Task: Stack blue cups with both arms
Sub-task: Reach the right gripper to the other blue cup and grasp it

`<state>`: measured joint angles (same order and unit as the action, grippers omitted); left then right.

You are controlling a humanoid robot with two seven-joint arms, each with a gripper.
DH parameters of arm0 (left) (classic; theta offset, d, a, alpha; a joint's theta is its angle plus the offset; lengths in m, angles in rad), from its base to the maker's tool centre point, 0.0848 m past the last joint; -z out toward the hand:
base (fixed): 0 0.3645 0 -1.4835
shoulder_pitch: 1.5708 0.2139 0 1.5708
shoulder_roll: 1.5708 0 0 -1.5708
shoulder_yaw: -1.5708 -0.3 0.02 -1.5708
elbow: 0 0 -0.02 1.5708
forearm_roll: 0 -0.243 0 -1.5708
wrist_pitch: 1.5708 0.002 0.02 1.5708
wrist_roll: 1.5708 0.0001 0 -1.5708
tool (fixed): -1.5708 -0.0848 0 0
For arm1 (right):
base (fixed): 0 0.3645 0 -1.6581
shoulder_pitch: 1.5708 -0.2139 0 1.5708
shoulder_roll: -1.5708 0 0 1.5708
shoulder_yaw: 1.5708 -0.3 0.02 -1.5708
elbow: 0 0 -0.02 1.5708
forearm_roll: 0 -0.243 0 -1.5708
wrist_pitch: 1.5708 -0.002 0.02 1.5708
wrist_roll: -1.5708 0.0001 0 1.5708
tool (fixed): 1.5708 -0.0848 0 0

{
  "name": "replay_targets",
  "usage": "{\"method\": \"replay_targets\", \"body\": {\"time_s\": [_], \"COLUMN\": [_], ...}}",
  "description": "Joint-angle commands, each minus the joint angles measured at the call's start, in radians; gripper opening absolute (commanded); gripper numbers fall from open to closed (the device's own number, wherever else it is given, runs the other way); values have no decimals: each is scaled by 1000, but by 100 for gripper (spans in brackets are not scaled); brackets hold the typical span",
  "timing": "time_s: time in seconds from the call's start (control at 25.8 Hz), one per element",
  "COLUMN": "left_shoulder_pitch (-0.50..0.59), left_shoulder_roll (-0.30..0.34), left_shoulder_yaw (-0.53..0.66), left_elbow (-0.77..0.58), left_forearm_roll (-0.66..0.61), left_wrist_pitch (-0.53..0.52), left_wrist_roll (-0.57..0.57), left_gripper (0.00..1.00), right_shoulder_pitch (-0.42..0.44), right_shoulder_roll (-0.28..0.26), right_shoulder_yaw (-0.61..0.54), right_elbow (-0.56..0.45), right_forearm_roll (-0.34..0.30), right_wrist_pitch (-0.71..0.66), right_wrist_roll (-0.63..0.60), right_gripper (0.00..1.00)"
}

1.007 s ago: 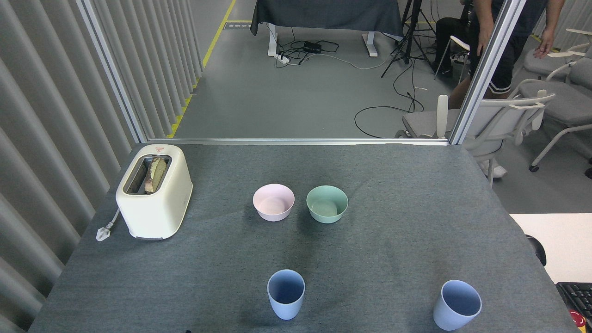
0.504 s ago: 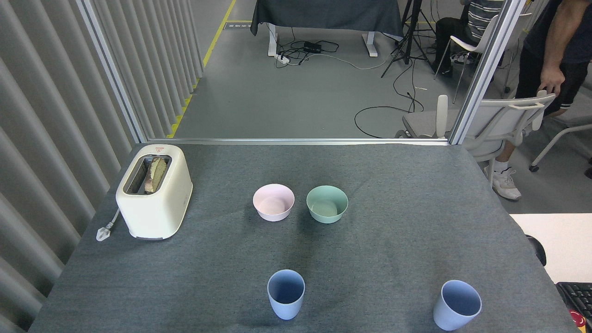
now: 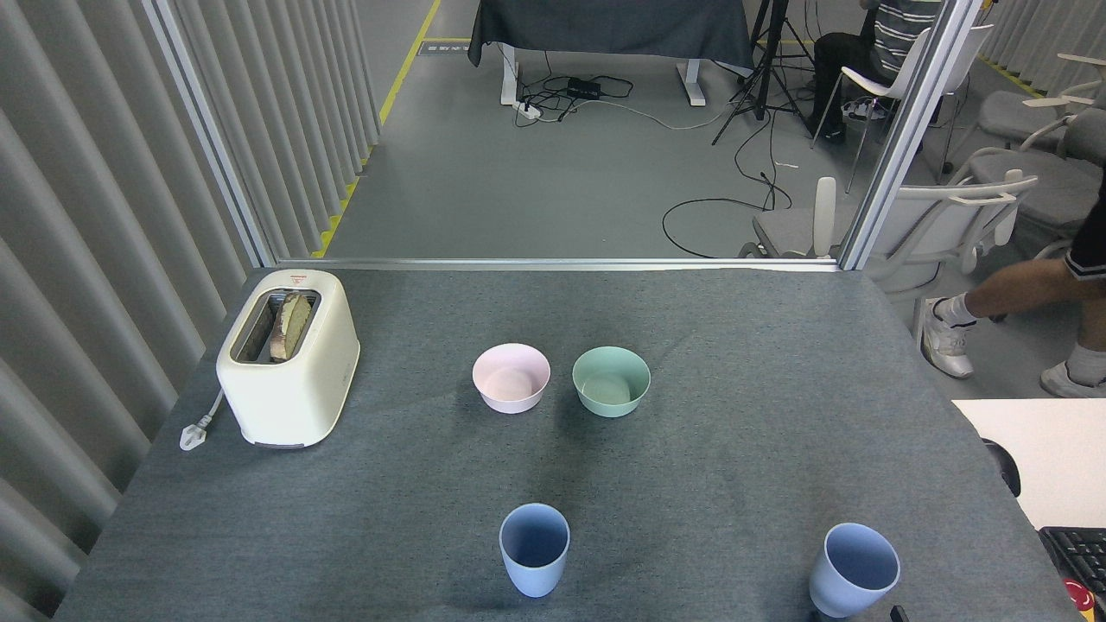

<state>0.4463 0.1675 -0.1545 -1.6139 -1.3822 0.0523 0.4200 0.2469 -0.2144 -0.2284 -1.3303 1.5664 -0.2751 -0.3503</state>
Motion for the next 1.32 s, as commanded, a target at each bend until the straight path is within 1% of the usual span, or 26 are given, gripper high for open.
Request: {"method": "replay_targets", "body": {"time_s": [0.0,0.12,0.31,0.46,0.74,0.81,0.97,1.05,1.12,1.16,1.24,1.28], "left_shoulder_pitch": [-1,-1,-1,-1,-1,-1,-1,-1,-1,0,-1,-1], "left_shoulder_roll": [-2,-2,-3,-3,-3,-3,-3,-3,-3,-5,-5,-6], "left_shoulder_yaw": [1,0,1,1,1,1,1,1,1,1,0,1], "left_elbow": [0,0,0,0,0,0,0,0,0,0,0,0], "left_forearm_roll": [0,0,0,0,2,2,0,2,2,2,2,2], "left_wrist_pitch": [0,0,3,3,3,3,3,4,4,4,4,4], "left_wrist_roll": [2,3,3,3,3,3,3,3,13,17,19,19], "left_gripper": [100,100,100,100,100,100,100,100,100,100,100,100], "right_shoulder_pitch": [-15,-20,-78,-106,-124,-124,-123,-124,-132,-155,-236,-276], "right_shoulder_roll": [-2,-6,-8,-16,-14,-14,-13,-11,-10,-10,-6,-5], "right_shoulder_yaw": [1,3,3,4,3,3,3,3,1,3,17,46], "right_elbow": [13,16,59,65,80,80,69,43,20,20,39,43], "right_forearm_roll": [1,1,1,1,3,3,3,0,0,0,12,30], "right_wrist_pitch": [-1,1,1,-1,2,4,11,14,17,25,50,65], "right_wrist_roll": [-1,-1,1,1,1,1,-4,-9,-7,-3,16,48], "right_gripper": [100,100,100,100,99,93,70,62,58,57,57,57]}}
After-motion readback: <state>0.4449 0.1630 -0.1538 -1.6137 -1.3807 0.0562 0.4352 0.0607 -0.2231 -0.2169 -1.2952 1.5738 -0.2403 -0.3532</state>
